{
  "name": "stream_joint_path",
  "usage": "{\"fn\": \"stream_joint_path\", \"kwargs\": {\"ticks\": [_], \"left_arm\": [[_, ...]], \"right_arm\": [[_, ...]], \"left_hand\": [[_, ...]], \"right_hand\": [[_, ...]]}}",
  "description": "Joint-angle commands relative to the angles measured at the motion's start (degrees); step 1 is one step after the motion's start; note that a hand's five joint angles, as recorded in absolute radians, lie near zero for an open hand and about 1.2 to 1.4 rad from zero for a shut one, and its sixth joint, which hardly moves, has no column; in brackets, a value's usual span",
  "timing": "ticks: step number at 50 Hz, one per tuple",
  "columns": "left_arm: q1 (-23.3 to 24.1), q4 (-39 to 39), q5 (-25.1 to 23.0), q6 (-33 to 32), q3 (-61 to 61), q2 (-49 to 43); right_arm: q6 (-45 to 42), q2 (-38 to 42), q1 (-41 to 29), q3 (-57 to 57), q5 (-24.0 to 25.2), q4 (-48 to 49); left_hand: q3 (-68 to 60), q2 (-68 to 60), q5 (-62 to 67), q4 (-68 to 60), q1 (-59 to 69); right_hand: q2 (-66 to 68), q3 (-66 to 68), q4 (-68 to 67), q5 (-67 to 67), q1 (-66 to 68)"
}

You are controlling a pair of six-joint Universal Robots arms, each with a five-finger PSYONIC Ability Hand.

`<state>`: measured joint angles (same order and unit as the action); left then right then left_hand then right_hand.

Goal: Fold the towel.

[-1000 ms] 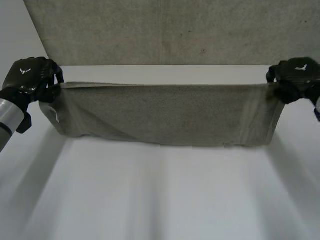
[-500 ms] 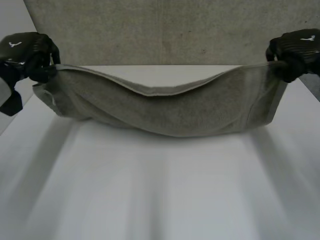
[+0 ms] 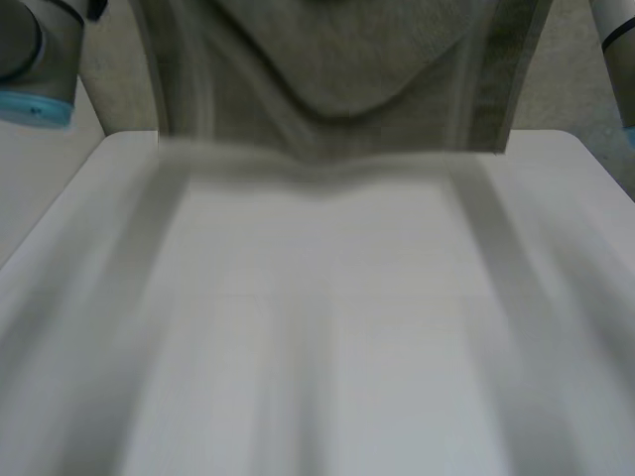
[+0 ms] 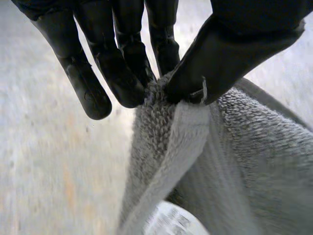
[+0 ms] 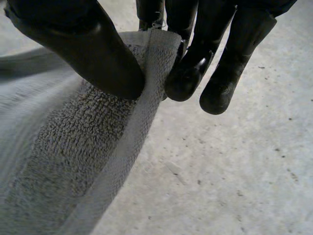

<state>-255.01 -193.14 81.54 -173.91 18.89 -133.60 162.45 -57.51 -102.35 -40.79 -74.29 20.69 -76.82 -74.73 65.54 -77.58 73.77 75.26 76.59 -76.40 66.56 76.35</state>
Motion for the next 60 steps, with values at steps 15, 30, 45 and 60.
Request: {"fn": "stream_joint_path", "kwargs": {"ticks": [15,30,45,60], "left_arm": [[-5.4,-10.1,-9.3,2.6,59.4,16.2],[-16.9,-11.4,-20.7,2.9,84.6,42.1],[-16.2,-13.2,-22.5,2.4,78.7,28.5],[-11.4,-9.5,-22.0,-6.2,57.2,4.9]], "right_arm": [[-2.9,-6.0,6.3,-33.6,12.7,-6.5],[-2.3,-27.0,18.3,-42.6,22.0,-23.0],[-2.5,-8.3,15.2,-30.6,17.8,-23.2],[-3.0,11.0,10.3,-18.2,7.7,-21.5]], "left_hand": [[-3.2,-5.3,4.5,-2.4,6.2],[-3.2,-5.3,4.5,-2.4,6.2],[-3.2,-5.3,4.5,-2.4,6.2],[-3.2,-5.3,4.5,-2.4,6.2]], "right_hand": [[4.7,3.4,-3.6,3.4,3.7],[4.7,3.4,-3.6,3.4,3.7],[4.7,3.4,-3.6,3.4,3.7],[4.7,3.4,-3.6,3.4,3.7]]}}
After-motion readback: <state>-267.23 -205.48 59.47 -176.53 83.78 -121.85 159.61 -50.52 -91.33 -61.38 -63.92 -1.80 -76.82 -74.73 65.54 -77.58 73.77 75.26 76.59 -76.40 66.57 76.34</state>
